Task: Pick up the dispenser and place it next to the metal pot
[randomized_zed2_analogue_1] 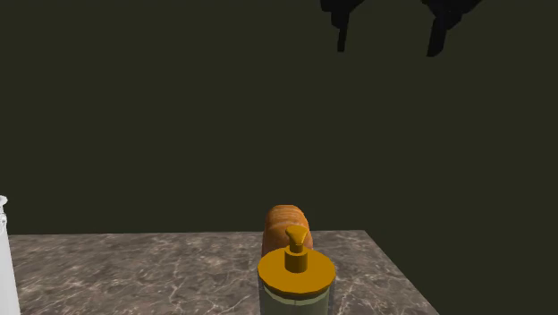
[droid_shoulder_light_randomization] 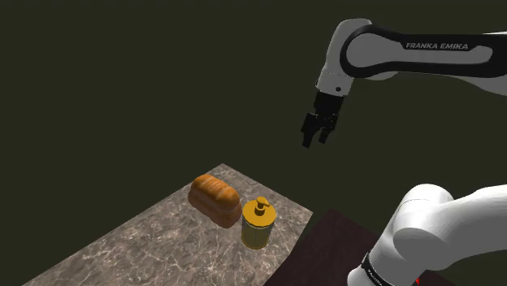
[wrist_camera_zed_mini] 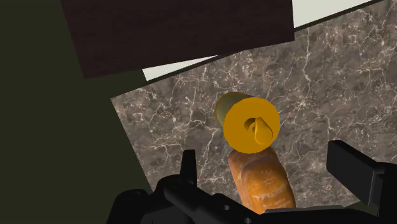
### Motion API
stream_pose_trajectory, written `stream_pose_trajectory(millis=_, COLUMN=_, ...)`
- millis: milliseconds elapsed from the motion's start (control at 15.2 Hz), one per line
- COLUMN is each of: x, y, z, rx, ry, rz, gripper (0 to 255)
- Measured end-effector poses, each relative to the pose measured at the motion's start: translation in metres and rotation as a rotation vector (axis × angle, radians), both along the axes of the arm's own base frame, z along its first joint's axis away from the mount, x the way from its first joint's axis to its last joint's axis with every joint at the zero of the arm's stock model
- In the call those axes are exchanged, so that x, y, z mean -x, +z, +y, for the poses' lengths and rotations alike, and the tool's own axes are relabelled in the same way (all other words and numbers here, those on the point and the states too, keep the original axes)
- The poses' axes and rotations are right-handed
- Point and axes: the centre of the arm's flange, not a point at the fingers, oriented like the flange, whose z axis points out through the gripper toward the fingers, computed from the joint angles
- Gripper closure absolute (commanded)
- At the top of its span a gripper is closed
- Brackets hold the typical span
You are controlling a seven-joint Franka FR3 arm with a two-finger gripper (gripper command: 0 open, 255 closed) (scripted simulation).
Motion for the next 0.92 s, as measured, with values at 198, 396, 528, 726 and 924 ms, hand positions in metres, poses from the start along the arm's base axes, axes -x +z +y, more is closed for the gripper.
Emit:
stream_pose_trajectory(millis=198, x=-0.007, y=-0.014, z=0.008, rx=0.006, ry=0.004, rz=0.005, gripper=0)
stream_pose_trajectory(millis=396, x=-0.022, y=-0.047, z=0.025, rx=0.022, ry=0.013, rz=0.016, gripper=0)
stream_pose_trajectory(millis=528, x=-0.031, y=-0.067, z=0.035, rx=0.033, ry=0.019, rz=0.022, gripper=0)
stream_pose_trajectory(millis=726, x=-0.048, y=-0.100, z=0.053, rx=0.049, ry=0.028, rz=0.033, gripper=0)
stream_pose_trajectory(millis=924, x=-0.063, y=-0.135, z=0.071, rx=0.065, ry=0.037, rz=0.043, gripper=0)
